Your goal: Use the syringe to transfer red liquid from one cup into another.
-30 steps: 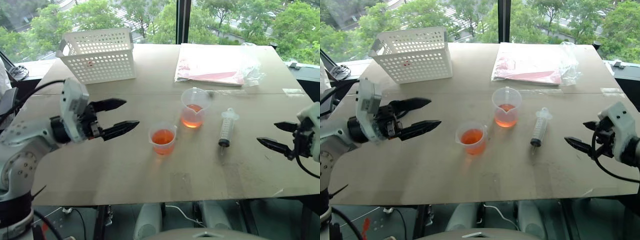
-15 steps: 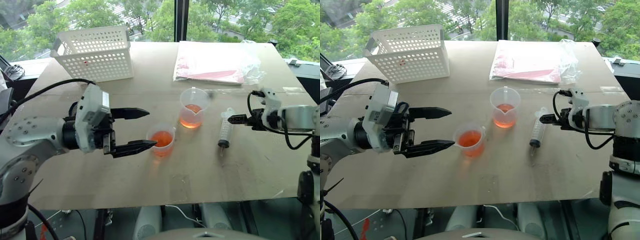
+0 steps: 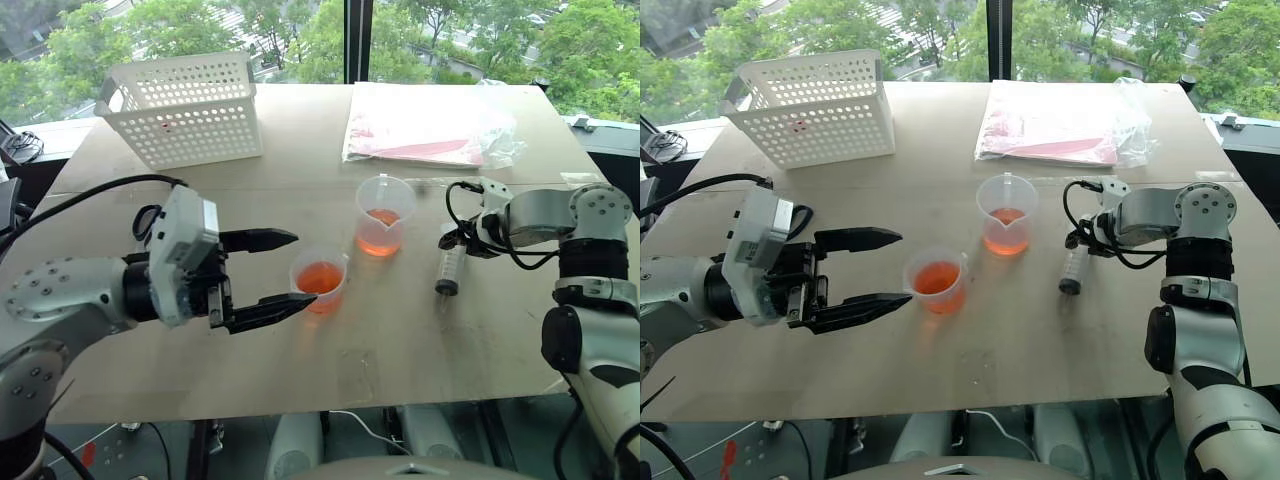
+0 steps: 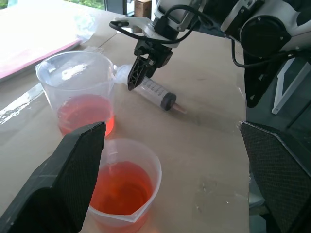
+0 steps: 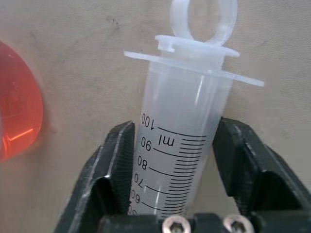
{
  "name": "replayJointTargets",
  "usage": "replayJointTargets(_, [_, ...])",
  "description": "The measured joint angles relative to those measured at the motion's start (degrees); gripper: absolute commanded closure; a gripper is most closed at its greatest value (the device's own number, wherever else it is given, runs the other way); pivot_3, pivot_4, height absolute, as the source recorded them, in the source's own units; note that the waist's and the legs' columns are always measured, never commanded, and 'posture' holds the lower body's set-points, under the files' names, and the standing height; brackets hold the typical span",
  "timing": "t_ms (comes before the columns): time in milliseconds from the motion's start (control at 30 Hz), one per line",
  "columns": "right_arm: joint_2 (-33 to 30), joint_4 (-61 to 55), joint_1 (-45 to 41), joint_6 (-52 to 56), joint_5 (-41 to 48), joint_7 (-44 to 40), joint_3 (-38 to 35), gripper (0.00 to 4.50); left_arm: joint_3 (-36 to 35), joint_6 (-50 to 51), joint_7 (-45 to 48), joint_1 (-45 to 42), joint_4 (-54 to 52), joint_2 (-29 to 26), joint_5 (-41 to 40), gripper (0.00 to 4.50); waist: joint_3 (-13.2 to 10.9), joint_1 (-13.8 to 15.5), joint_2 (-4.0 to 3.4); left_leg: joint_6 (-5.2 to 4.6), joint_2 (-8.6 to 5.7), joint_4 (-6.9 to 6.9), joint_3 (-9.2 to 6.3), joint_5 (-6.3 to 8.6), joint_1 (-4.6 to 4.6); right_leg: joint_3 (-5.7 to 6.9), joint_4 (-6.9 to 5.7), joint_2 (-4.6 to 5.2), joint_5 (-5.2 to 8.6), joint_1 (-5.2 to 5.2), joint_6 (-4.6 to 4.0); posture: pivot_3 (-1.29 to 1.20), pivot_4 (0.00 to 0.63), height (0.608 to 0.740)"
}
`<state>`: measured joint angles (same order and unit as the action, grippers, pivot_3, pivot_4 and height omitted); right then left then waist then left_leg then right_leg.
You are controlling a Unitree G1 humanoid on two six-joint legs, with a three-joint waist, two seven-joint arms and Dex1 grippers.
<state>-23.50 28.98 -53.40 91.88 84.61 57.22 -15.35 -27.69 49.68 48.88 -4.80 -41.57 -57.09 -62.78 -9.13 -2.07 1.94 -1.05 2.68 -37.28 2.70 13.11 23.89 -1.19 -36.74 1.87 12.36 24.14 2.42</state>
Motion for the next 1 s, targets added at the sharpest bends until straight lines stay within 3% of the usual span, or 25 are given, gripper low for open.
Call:
replayJointTargets(133, [-2.04, -2.80, 0.70, 0.20, 1.55, -1.82, 5.08, 3.04, -0.95, -0.12, -0.68, 0.82, -0.07, -0.05, -0.41, 0.00, -0.01, 0.01, -0.03, 0.00, -0.02, 0.00, 0.00, 0.00, 0.02, 0.02, 0.02, 0.03, 0.05, -0.01, -0.07, 0.00, 0.150, 0.740])
replayJointTargets(233, [-18.07, -20.74, 7.88, 0.30, 3.94, -18.88, 13.38, 3.04, -0.80, -1.16, -2.56, 1.40, -0.21, 1.39, -0.33, 0.00, -0.25, 1.63, -0.42, -0.12, -0.11, 0.05, -0.06, 0.07, 0.27, 0.15, 0.29, 0.15, 0.10, 0.05, 0.05, 0.00, 0.150, 0.740])
replayJointTargets(300, [-24.69, -34.17, 11.88, 0.29, 4.52, -32.79, 10.05, 3.04, -0.90, -1.94, -3.74, 1.74, 0.22, 2.63, 0.42, 0.00, -0.26, 1.73, -0.46, -0.14, -0.05, 0.04, -0.08, 0.10, 0.36, 0.17, 0.40, 0.08, 0.09, 0.09, 0.16, 0.00, 0.150, 0.740])
replayJointTargets(333, [-26.86, -42.67, 13.47, 0.21, 7.12, -43.70, 4.53, 3.04, -0.55, -3.16, -4.61, 1.52, 0.89, 3.38, 2.19, 0.00, -0.26, 1.34, -0.46, -0.17, 0.03, 0.06, -0.08, 0.13, 0.36, 0.14, 0.44, -0.02, 0.08, 0.09, 0.16, 0.00, 0.150, 0.740])
replayJointTargets(367, [-27.40, -46.12, 14.27, -0.14, 8.55, -48.53, 1.29, 3.04, -0.46, -3.94, -5.01, 1.52, 1.11, 3.82, 3.14, 0.00, -0.24, 1.12, -0.44, -0.20, 0.09, 0.06, -0.08, 0.15, 0.34, 0.10, 0.47, -0.11, 0.08, 0.09, 0.16, 0.00, 0.150, 0.740])
replayJointTargets(400, [-26.70, -52.41, 16.37, -4.33, 10.21, -58.81, -6.34, 3.05, -0.47, -5.08, -5.87, 1.66, 2.10, 5.04, 4.43, 0.00, -0.21, 1.03, -0.38, -0.22, 0.18, 0.11, -0.06, 0.17, 0.24, 0.07, 0.48, -0.20, 0.09, 0.05, 0.15, 0.00, 0.150, 0.740])
replayJointTargets(467, [-23.27, -56.40, 16.66, -11.95, 10.31, -66.79, -11.33, 3.06, -0.45, -5.59, -6.72, 1.63, 3.22, 5.93, 5.16, 0.00, -0.18, 0.95, -0.32, -0.22, 0.37, 0.09, 0.02, 0.18, 0.14, 0.01, 0.47, -0.34, 0.11, 0.02, 0.20, 0.00, 0.150, 0.740])
replayJointTargets(533, [-21.36, -57.91, 16.64, -16.87, 8.32, -69.24, -11.27, 3.06, -0.42, -6.18, -6.75, 1.61, 3.79, 6.04, 5.47, 0.00, -0.18, 1.04, -0.32, -0.22, 0.38, 0.06, 0.10, 0.17, 0.05, 0.00, 0.38, -0.32, 0.16, -0.01, 0.20, 0.00, 0.150, 0.740])
replayJointTargets(600, [-15.95, -58.28, 15.56, -24.61, 0.33, -69.63, -7.49, 3.06, 0.10, -7.31, -6.47, 0.99, 4.83, 6.00, 7.19, 0.00, -0.15, 1.04, -0.27, -0.21, 0.38, -0.07, 0.17, 0.16, -0.11, -0.13, 0.24, -0.30, 0.22, -0.04, -0.03, 0.00, 0.150, 0.740])
replayJointTargets(700, [-2.36, -54.74, 13.43, -42.12, -18.15, -70.22, 1.31, 3.06, 1.92, -9.47, -6.27, -2.48, 8.14, 6.00, 10.18, 0.00, -0.15, 0.91, -0.28, -0.17, 0.38, -0.16, 0.19, 0.11, -0.20, -0.20, 0.05, -0.36, 0.13, -0.02, -0.16, 0.00, 0.150, 0.740])
replayJointTargets(800, [2.29, -50.09, 13.95, -53.89, -33.04, -71.90, 8.95, 3.06, 2.16, -11.39, -6.25, -4.84, 10.89, 5.98, 12.28, 0.00, -0.14, 1.44, -0.28, -0.10, 0.37, -0.16, 0.19, 0.07, -0.10, -0.16, 0.00, -0.33, 0.01, 0.02, -0.40, 0.00, 0.150, 0.740])
replayJointTargets(1000, [10.67, -43.65, 21.25, -69.83, -50.46, -75.03, 17.92, 3.06, 3.64, -12.65, -5.86, -6.99, 12.45, 6.22, 14.37, 0.00, -0.10, 1.33, -0.22, 0.05, 0.31, 0.04, 0.20, 0.06, 0.43, -0.23, 0.05, -0.16, -0.04, 0.54, -0.05, 0.00, 0.150, 0.740])
